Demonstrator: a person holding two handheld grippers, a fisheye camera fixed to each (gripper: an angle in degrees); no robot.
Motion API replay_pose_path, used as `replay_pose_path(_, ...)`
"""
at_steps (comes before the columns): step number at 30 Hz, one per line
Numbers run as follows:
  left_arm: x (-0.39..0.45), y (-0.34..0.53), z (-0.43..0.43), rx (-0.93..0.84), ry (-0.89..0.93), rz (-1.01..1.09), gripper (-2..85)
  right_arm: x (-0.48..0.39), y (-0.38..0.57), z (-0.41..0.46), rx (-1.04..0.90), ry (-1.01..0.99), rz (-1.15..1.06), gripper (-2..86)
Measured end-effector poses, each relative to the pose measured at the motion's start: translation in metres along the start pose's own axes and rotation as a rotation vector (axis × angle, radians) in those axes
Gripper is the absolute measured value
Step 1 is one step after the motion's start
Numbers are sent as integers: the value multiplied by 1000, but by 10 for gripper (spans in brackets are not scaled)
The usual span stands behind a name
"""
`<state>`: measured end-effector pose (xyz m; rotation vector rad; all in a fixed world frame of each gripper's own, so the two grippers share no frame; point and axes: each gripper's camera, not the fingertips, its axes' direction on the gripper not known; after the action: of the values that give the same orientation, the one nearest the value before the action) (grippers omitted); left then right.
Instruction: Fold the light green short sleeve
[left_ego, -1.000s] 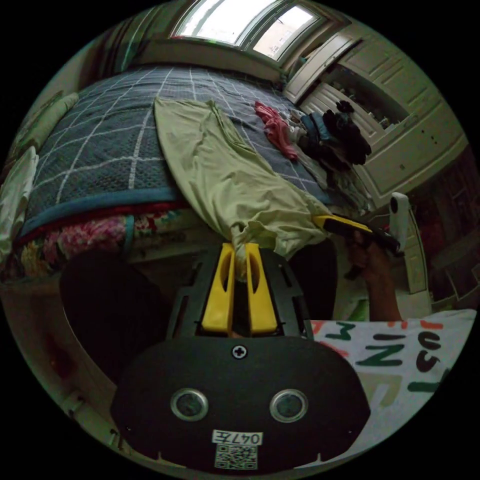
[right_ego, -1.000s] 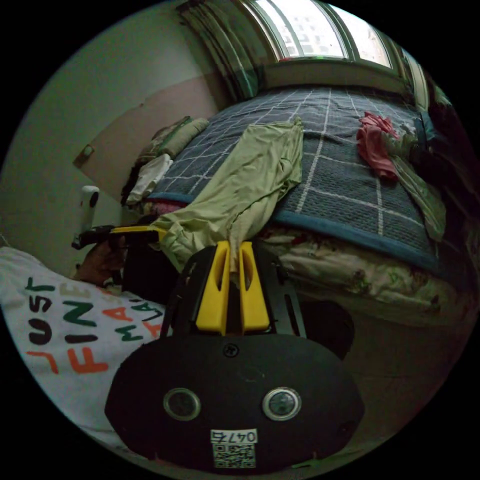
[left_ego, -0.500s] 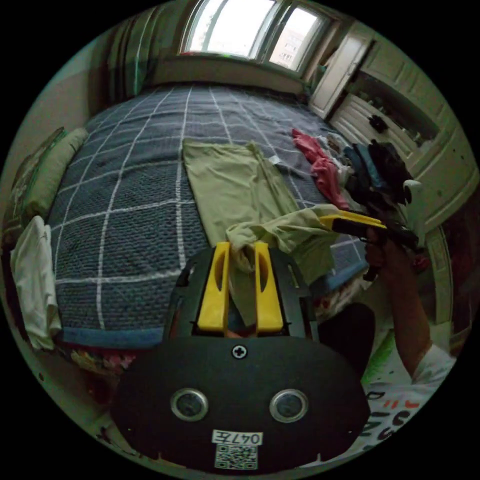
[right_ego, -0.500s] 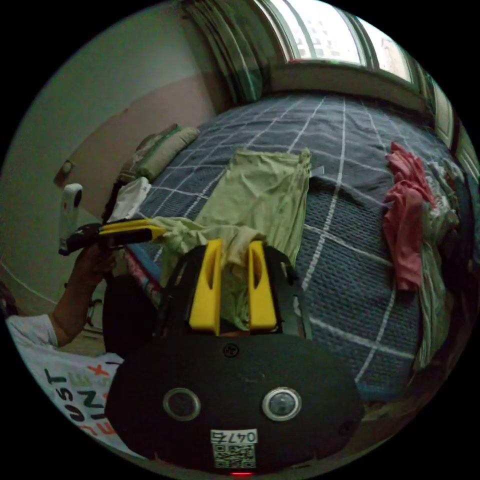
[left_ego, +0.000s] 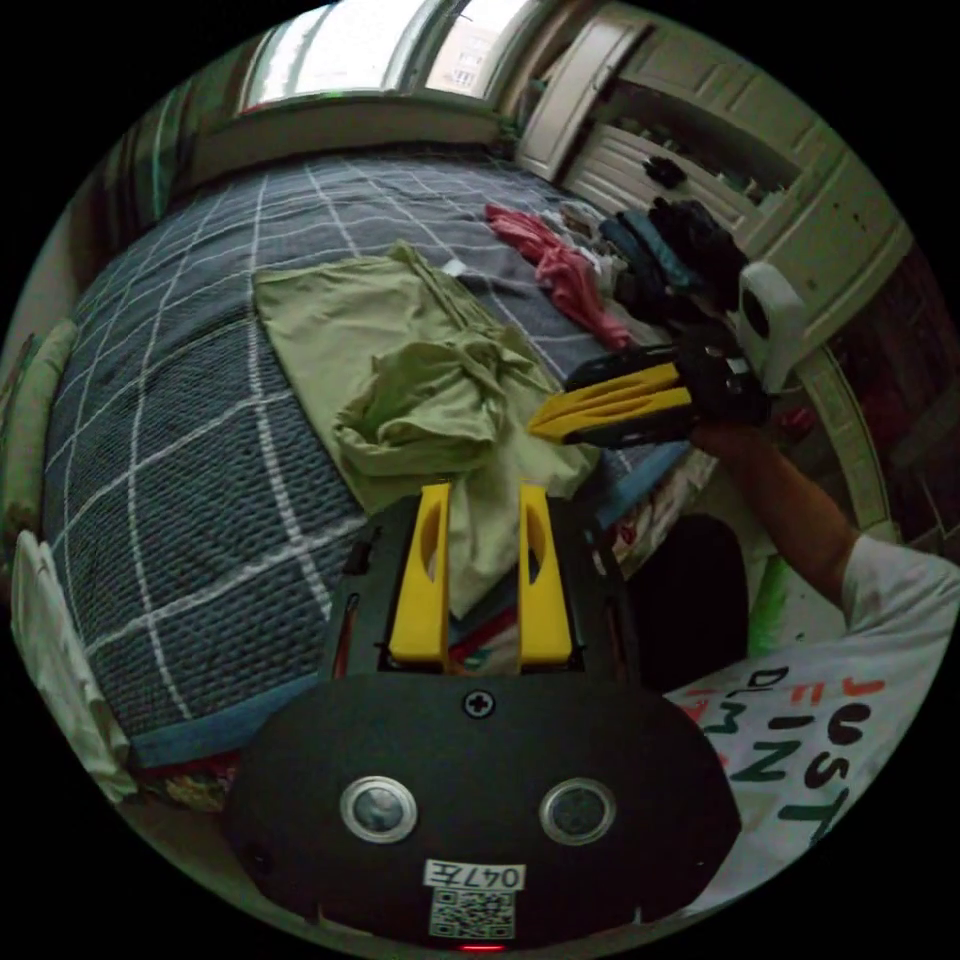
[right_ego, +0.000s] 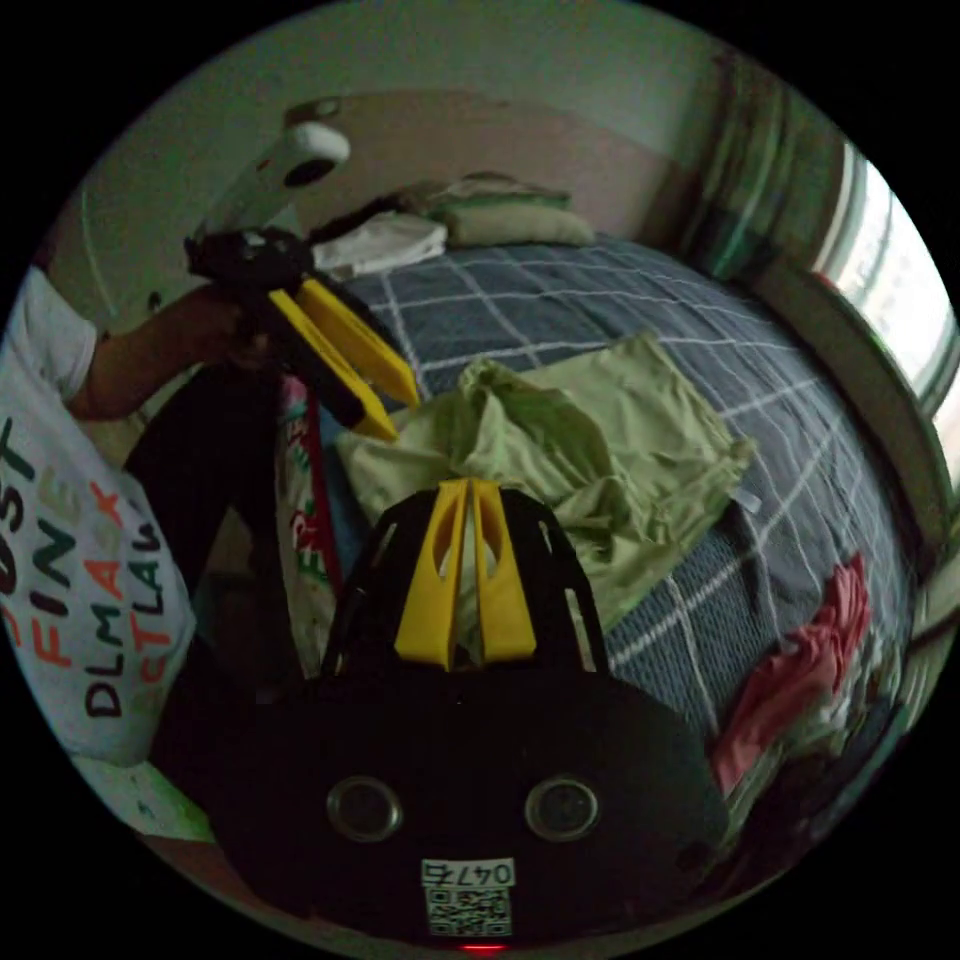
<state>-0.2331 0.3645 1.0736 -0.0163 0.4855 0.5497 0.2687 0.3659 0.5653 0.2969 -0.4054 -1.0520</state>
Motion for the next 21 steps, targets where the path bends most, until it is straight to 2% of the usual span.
replay_pose_path(3, -2, -6, 8, -26, -73, 1, 98, 6, -29, 41, -69, -85, -80, -4)
replay_pose_path(8, -17, -18, 20, -113, -49, -26, 95, 59, -80, 75, -82, -4, -31, -4)
replay_pose_path(11, -20, -29, 4, -38, -26, -11, 90, 99, -109, 86, -51, 93, 82, -4)
replay_pose_path(14, -28, -53, -16, 46, -71, 36, 75, 126, -122, 86, -29, 97, 169, -2)
replay_pose_path(16, -35, -73, -2, -87, -16, 124, 73, 130, -119, 75, 36, 78, 163, -3)
replay_pose_path(18, -39, -79, 14, -199, 7, 158, 76, 127, -107, 72, 24, -33, 94, -4)
replay_pose_path(21, -40, -81, 18, -180, 18, 173, 76, 113, -90, 92, -68, -255, -28, -4)
